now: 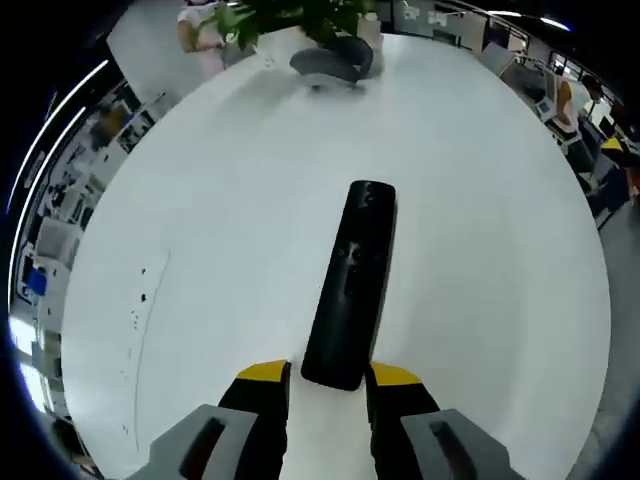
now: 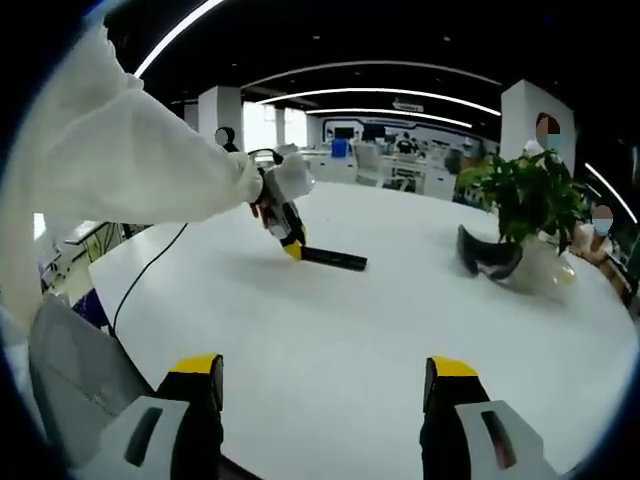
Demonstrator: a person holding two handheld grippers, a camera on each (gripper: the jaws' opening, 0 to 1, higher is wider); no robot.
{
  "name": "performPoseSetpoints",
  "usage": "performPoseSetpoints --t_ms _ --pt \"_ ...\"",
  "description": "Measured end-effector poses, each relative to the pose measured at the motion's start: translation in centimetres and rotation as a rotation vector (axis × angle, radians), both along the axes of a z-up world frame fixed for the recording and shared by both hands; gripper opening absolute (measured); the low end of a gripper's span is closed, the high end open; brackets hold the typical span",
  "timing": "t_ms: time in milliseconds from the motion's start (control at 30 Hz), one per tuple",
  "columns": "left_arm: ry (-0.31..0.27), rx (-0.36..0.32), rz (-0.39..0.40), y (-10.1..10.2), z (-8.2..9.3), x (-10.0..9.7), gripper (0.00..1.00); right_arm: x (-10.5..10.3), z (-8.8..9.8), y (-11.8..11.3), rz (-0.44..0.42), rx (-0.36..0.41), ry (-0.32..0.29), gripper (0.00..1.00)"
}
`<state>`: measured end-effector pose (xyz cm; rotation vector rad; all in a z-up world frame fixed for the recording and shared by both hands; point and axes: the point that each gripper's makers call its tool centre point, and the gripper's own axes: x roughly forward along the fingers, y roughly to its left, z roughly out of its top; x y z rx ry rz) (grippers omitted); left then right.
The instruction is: Press the specified remote control buttons in sequence, fully releasing each button before pressing the next.
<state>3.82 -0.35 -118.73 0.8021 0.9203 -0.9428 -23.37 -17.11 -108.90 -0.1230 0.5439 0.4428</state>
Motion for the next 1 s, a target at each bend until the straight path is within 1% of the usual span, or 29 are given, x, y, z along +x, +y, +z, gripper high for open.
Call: performPoseSetpoints --t_ms 33,67,100,167,233,267,300,333,367,400,433,467,533,567,600,667,733,767,833,900,967,1000 --pt "-0.017 -0.007 0.028 0.2 0.1 0.1 0.35 0.0 0.1 0.0 -0.001 0.003 -0.003 0.83" --pt "-0.029 -0.012 0.074 0.4 0.1 0.3 0.38 0.0 0.2 0.0 -0.002 0.007 -0.006 0.83" --pt "-0.047 -0.020 0.144 0.7 0.2 0.5 0.41 0.1 0.2 -0.1 -0.004 0.012 -0.010 0.83" --pt "-0.070 -0.053 0.201 1.0 0.2 0.5 0.43 0.2 0.5 -0.2 -0.010 0.025 -0.020 0.83" --pt "-0.092 -0.080 0.239 1.3 0.3 0.7 0.47 0.2 0.6 -0.3 -0.015 0.032 -0.021 0.83" --pt "-0.067 -0.118 0.295 1.2 0.2 0.4 0.53 0.2 0.6 -0.3 -0.015 0.033 -0.022 0.83" --pt "-0.068 -0.118 0.320 1.5 0.2 0.5 0.59 0.2 0.6 -0.2 -0.014 0.034 -0.023 0.83" --pt "-0.047 -0.122 0.361 1.9 0.1 0.4 0.63 0.2 0.6 -0.2 -0.013 0.034 -0.023 0.83" --pt "-0.034 -0.124 0.377 2.1 0.0 0.2 0.67 0.2 0.5 -0.2 -0.009 0.032 -0.022 0.83" --pt "-0.018 -0.128 0.403 2.2 -0.2 -0.1 0.75 0.2 0.5 -0.1 -0.006 0.030 -0.020 0.83" --pt "-0.026 -0.133 0.409 2.2 -0.2 -0.1 0.79 0.2 0.5 0.0 -0.003 0.029 -0.020 0.84" --pt "-0.031 -0.136 0.406 2.2 -0.2 -0.1 0.81 0.1 0.5 0.0 0.002 0.030 -0.019 0.84" --pt "-0.088 -0.152 0.392 2.1 0.1 -0.4 0.82 0.1 0.6 0.1 0.009 0.035 -0.022 0.84" --pt "-0.097 -0.155 0.389 2.0 0.1 -0.6 0.86 0.1 0.7 0.2 0.011 0.037 -0.026 0.83" --pt "-0.095 -0.163 0.388 1.8 0.1 -0.9 0.91 0.2 0.8 0.2 0.012 0.041 -0.033 0.83" --pt "-0.086 -0.198 0.398 1.4 0.1 -1.7 0.96 0.2 0.8 0.2 0.014 0.042 -0.033 0.83" --pt "-0.060 -0.279 0.440 0.5 0.3 -2.9 1.00 0.1 0.8 0.3 0.017 0.041 -0.032 0.83" --pt "-0.066 -0.315 0.439 0.1 0.5 -3.5 1.00 0.1 0.8 0.3 0.017 0.040 -0.032 0.84" --pt "-0.072 -0.305 0.438 0.3 0.5 -4.7 1.00 0.2 0.8 0.2 0.015 0.041 -0.036 0.85" --pt "-0.068 -0.363 0.449 -0.2 0.9 -6.2 1.00 0.2 0.9 0.2 0.012 0.042 -0.039 0.87" --pt "-0.081 -0.399 0.475 0.0 1.4 -7.4 1.00 0.3 0.9 0.0 0.003 0.036 -0.044 0.90" --pt "-0.084 -0.404 0.484 0.5 1.4 -7.6 1.00 0.3 0.9 -0.1 -0.001 0.035 -0.046 0.91"
